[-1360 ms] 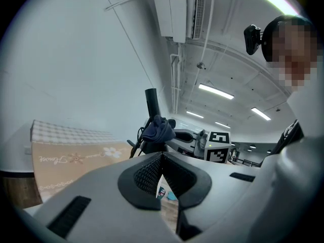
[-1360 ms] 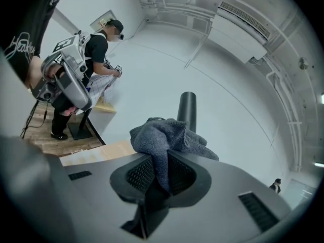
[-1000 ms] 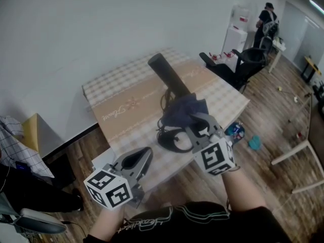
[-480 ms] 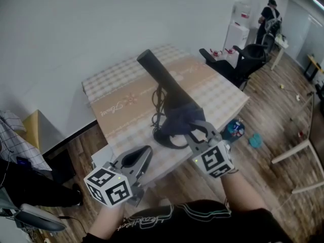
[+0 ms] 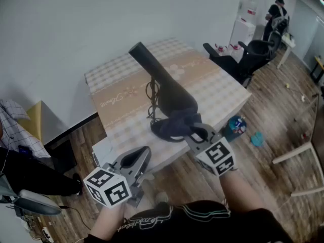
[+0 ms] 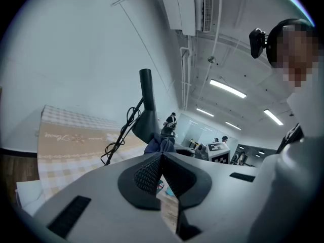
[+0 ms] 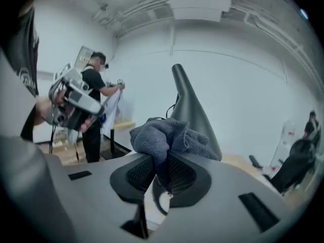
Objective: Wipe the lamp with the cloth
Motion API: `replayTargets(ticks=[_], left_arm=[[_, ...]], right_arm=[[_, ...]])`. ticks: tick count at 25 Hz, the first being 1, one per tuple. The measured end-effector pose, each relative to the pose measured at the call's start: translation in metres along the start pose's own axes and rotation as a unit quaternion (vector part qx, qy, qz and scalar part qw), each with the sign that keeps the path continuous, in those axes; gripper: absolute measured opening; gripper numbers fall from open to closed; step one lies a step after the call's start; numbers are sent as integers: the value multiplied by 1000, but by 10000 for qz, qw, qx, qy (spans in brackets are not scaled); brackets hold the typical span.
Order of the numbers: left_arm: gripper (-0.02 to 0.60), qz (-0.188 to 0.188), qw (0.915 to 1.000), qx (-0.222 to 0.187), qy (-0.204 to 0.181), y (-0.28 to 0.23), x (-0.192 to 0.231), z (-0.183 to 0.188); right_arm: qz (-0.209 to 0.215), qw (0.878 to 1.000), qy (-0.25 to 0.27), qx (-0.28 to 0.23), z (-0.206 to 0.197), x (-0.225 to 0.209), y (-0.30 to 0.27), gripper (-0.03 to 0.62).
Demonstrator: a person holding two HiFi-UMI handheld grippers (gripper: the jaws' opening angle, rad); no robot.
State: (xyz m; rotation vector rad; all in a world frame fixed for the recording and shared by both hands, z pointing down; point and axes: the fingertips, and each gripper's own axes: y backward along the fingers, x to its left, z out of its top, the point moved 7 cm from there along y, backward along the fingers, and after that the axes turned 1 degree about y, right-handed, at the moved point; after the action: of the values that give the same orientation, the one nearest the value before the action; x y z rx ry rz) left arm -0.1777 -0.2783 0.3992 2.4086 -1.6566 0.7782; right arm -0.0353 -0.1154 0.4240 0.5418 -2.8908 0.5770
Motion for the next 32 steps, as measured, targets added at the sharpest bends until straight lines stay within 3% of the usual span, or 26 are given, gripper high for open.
replayTargets(ticks=[3, 6, 10, 12, 20, 32], left_arm=[[0, 101, 9999, 1, 88, 2, -9, -12], [0, 129, 9998, 26, 151, 4, -21, -26], [0, 81, 9997, 117, 184, 6, -38, -38], [0, -15, 9997, 229, 82, 4, -49, -39], [0, -623, 9975, 214, -245, 19, -84, -43], [0, -1116, 9932, -43, -343, 83, -98, -43]], right_arm=[[533, 9916, -1108, -412, -12, 0, 15, 57], [1061, 9701, -2025, -817, -18, 8, 37, 57], [1445, 9403, -2809, -1269, -20, 17, 75, 57], [1413, 9337, -2954, -1448, -16, 22, 94, 57], [849, 9394, -2850, -1703, 0, 57, 150, 57], [619, 9541, -2456, -1601, 34, 135, 177, 57]])
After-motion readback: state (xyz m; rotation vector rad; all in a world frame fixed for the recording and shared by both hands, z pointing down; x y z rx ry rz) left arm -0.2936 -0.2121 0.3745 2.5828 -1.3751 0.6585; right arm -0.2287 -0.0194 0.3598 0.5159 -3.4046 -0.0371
